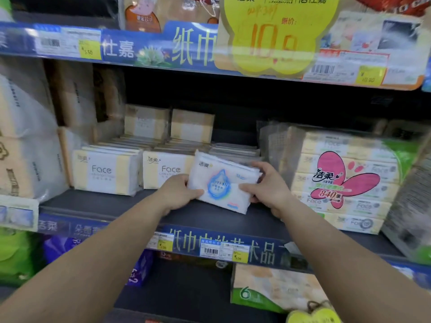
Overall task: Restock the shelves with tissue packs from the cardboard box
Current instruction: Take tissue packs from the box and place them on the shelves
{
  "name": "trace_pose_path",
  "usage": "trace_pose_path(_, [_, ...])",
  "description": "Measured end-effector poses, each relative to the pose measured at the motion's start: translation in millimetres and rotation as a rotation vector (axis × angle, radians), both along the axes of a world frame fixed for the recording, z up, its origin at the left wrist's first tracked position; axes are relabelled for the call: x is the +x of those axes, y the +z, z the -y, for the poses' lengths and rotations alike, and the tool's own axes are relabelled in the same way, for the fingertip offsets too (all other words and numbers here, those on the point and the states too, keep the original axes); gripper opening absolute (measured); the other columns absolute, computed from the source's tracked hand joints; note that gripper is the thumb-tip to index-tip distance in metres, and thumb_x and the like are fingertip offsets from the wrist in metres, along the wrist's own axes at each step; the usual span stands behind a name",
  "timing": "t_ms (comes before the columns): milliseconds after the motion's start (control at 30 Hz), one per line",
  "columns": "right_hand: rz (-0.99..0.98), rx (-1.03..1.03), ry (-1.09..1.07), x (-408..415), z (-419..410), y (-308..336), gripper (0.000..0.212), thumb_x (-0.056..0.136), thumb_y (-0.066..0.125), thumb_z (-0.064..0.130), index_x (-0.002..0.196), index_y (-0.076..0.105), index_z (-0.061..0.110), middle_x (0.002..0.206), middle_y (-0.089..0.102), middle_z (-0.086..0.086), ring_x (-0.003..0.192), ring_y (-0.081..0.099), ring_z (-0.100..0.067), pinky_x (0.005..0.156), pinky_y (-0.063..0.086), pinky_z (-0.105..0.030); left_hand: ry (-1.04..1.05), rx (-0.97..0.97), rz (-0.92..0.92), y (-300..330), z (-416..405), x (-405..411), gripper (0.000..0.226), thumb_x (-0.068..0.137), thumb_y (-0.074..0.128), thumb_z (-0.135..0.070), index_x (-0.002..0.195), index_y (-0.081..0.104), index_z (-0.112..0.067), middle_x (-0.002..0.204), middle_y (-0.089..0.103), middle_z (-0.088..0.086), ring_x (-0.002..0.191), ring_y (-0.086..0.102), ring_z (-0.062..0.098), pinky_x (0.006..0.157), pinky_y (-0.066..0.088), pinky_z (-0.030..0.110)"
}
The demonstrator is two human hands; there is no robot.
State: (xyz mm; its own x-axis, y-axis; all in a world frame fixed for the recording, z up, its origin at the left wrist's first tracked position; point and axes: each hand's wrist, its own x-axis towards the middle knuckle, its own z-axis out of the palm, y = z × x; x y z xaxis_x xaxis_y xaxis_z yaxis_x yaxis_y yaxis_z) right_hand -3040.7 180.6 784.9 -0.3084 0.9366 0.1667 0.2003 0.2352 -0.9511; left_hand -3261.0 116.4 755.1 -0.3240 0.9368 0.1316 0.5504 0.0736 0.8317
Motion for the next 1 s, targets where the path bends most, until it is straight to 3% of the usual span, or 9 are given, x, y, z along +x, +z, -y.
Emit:
trace_pose_path(67, [-0.120,-0.113,-0.041,-3.3,-0.7,-10.7,0.059,0.082,0.071,-0.002,0.129,0.043,0.017,0.090,0.066,-0.001,0.068,0.061,-0.013,0.045,0.048,-0.021,0.020,-0.059,-0.091,-6.9,0.4,2.3,0.025,0.084,0.072,-0.025,0.101,0.066,-0.008,0.103,0.068,0.004,0.096,0.062,0.021,0.085,0.049,0.035])
trace_pose_path(200, [-0.104,-0.284,-0.033,-5.7,3.2,-26.2,0.027,0.086,0.057,-0.006,0.112,0.062,0.001,0.091,0.070,-0.009,0.065,0.055,-0.018,0.052,0.045,-0.024,0.047,-0.044,-0.159,-7.6,-4.3,9.2,0.036,0.084,0.070,-0.024,0.115,0.059,-0.010,0.117,0.064,0.006,0.107,0.060,0.025,0.094,0.048,0.041])
trace_pose_path(300, [-0.121,-0.211,-0.160,-5.3,1.7,-26.6,0.030,0.086,0.048,-0.009,0.103,0.056,0.014,0.100,0.067,-0.008,0.076,0.062,-0.021,0.060,0.052,-0.028,0.093,-0.031,-0.206,-7.9,-14.6,19.8,0.048,0.083,0.069,-0.026,0.124,0.051,-0.010,0.125,0.061,0.007,0.112,0.057,0.027,0.095,0.048,0.042])
trace_pose_path(400, [-0.088,-0.128,-0.314,-9.8,-4.4,-25.2,0.038,0.086,0.043,-0.008,0.110,0.053,0.021,0.109,0.066,-0.007,0.098,0.064,-0.028,0.084,0.056,-0.040,0.119,-0.019,-0.229,-7.8,-25.0,34.8,0.042,0.085,0.067,-0.025,0.120,0.054,-0.006,0.122,0.061,0.011,0.111,0.057,0.030,0.092,0.048,0.038])
trace_pose_path(467, [-0.099,-0.119,-0.329,-14.9,-7.3,-25.5,0.035,0.088,0.040,-0.007,0.105,0.052,0.022,0.107,0.066,-0.006,0.096,0.064,-0.027,0.084,0.056,-0.040,0.145,0.007,-0.193,-6.1,-30.4,38.1,0.038,0.086,0.067,-0.022,0.119,0.058,-0.005,0.122,0.063,0.012,0.111,0.058,0.030,0.092,0.048,0.037])
trace_pose_path(600, [-0.128,-0.073,-0.323,-19.3,-3.8,-27.3,0.034,0.094,0.039,-0.002,0.104,0.052,0.027,0.090,0.061,0.005,0.079,0.058,-0.013,0.067,0.049,-0.024,0.230,0.050,-0.069,-6.5,-37.5,30.8,0.042,0.083,0.071,-0.017,0.121,0.058,-0.006,0.120,0.065,0.011,0.111,0.059,0.029,0.096,0.047,0.039])
trace_pose_path(733, [-0.158,-0.049,-0.363,-17.9,-5.5,-31.6,0.034,0.096,0.046,0.005,0.126,0.054,0.019,0.105,0.064,0.001,0.093,0.062,-0.019,0.080,0.052,-0.031,0.283,0.112,0.101,-7.9,-38.0,30.3,0.042,0.082,0.072,-0.015,0.121,0.058,-0.005,0.112,0.068,0.008,0.106,0.062,0.026,0.094,0.047,0.033])
trace_pose_path(833, [-0.139,-0.053,-0.388,-19.1,-7.4,-33.0,0.035,0.095,0.050,0.011,0.130,0.053,0.016,0.113,0.067,-0.005,0.097,0.064,-0.022,0.084,0.054,-0.034,0.336,0.152,0.104,-5.4,-34.2,29.4,0.032,0.082,0.072,-0.015,0.111,0.060,-0.008,0.101,0.065,0.005,0.097,0.059,0.022,0.082,0.042,0.024])
trace_pose_path(1000, [-0.092,-0.002,-0.400,-19.3,-7.4,-35.4,0.037,0.095,0.053,0.013,0.131,0.053,0.014,0.115,0.066,-0.002,0.095,0.062,-0.018,0.085,0.052,-0.032,0.302,0.172,0.046,-5.4,-30.1,29.0,0.019,0.084,0.070,-0.016,0.081,0.051,-0.016,0.077,0.056,-0.002,0.081,0.055,0.022,0.072,0.043,0.027])
